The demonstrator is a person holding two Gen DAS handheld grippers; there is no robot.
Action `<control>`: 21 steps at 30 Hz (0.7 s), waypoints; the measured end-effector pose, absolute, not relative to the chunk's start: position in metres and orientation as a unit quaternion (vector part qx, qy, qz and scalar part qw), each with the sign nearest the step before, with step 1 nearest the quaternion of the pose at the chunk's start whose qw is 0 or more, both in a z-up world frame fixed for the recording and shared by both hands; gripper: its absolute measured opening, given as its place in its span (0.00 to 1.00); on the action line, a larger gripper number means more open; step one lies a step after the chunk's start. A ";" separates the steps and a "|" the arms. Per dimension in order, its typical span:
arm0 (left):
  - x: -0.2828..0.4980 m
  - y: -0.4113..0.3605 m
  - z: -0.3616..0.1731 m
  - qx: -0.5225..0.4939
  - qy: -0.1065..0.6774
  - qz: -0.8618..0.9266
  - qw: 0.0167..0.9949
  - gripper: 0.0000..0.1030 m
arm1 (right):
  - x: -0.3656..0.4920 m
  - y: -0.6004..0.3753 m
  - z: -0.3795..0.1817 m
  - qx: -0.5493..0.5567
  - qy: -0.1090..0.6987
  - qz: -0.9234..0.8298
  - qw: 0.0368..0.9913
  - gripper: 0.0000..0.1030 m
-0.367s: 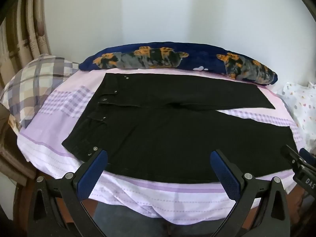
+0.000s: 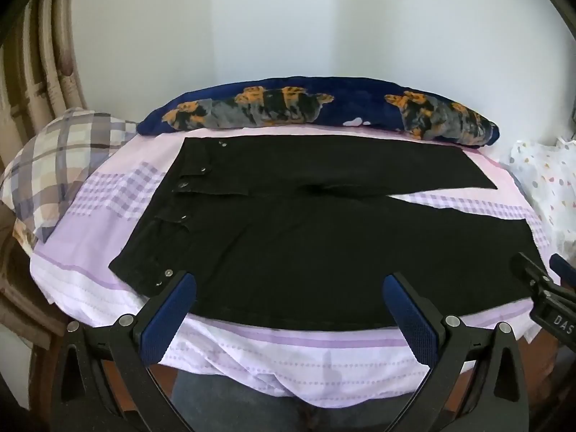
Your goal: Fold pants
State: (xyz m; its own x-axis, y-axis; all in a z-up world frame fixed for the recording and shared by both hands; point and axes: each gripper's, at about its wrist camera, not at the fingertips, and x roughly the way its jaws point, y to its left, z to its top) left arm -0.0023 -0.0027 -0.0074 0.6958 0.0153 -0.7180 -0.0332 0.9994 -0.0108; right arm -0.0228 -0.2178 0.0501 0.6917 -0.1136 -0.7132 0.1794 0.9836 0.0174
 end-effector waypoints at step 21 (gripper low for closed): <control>-0.007 -0.006 -0.015 0.000 0.393 0.007 0.920 1.00 | -0.029 -0.208 0.049 0.042 0.395 -0.108 0.911 1.00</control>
